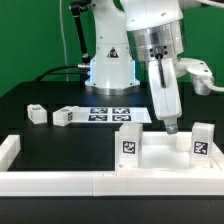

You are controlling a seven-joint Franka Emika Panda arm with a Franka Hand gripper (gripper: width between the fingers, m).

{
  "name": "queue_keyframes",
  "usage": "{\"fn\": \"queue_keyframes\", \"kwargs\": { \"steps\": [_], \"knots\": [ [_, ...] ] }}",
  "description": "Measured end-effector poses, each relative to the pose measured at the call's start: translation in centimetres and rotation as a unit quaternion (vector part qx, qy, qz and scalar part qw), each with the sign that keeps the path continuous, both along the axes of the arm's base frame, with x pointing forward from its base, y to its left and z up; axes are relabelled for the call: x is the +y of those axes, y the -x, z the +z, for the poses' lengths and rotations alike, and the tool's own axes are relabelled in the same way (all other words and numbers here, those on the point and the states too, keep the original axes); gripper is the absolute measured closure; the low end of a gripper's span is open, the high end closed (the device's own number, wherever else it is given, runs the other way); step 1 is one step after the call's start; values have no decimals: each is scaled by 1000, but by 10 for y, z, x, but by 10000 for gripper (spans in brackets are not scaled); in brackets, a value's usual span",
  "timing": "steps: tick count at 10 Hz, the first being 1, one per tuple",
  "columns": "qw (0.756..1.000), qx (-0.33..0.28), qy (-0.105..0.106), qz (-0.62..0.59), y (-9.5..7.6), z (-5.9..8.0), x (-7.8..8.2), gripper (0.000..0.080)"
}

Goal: Assemble square table

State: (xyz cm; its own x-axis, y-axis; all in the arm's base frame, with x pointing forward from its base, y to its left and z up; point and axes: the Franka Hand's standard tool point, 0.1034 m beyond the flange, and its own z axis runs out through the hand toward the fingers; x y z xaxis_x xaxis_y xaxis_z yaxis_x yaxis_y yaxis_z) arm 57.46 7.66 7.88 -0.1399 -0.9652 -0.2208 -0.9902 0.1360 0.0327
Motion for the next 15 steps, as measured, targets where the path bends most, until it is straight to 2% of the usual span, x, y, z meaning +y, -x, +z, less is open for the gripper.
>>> {"fn": "queue_keyframes", "kwargs": {
  "steps": [2, 4, 5, 7, 9, 10, 11, 12, 13, 14, 15],
  "knots": [
    [1000, 4, 0, 12, 2, -1, -1, 151],
    [998, 26, -9, 61, 14, 1, -15, 151],
    [997, 41, -11, 72, 28, -2, -21, 151],
    [992, 95, -7, 80, 53, -20, -17, 151],
    [987, 129, 6, 99, 61, -34, -9, 151],
    [989, 112, 7, 93, 57, -37, -9, 151],
    [998, 31, 13, 55, 45, -33, -18, 151],
    [999, 0, 24, 36, 53, -31, -21, 151],
    [999, -23, 36, 25, 56, -36, -21, 151],
    [998, -41, 46, 13, 60, -43, -18, 151],
    [998, -38, 45, 13, 66, -47, -9, 151]
  ]
}}
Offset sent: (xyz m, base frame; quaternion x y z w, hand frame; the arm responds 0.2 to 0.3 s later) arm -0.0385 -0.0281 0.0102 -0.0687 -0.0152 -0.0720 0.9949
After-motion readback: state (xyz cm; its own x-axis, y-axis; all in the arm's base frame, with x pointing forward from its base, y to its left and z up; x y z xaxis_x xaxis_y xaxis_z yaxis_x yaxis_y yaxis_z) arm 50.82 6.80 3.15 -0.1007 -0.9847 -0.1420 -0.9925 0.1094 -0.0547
